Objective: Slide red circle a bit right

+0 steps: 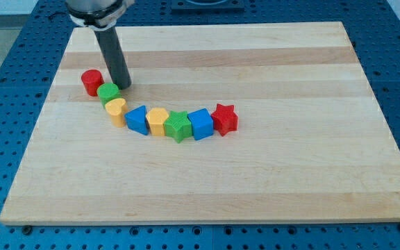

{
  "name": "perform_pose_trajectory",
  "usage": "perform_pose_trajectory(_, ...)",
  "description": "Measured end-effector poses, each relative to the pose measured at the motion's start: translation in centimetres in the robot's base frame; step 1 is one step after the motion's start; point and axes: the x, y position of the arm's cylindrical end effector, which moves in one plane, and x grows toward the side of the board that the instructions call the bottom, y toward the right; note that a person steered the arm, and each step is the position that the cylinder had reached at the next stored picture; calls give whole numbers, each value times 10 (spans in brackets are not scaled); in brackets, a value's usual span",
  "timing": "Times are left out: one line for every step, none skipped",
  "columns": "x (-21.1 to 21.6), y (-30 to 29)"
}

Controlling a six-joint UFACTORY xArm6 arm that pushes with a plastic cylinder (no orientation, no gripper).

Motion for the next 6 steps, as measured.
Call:
perform_pose_trajectory(3,3)
perform_pose_trajectory(9,-4)
perform_pose_trajectory(2,27)
perform_pose_trajectory(-27,48)
perform_pose_trajectory(-68,23)
perform_pose_trajectory(-74,-42)
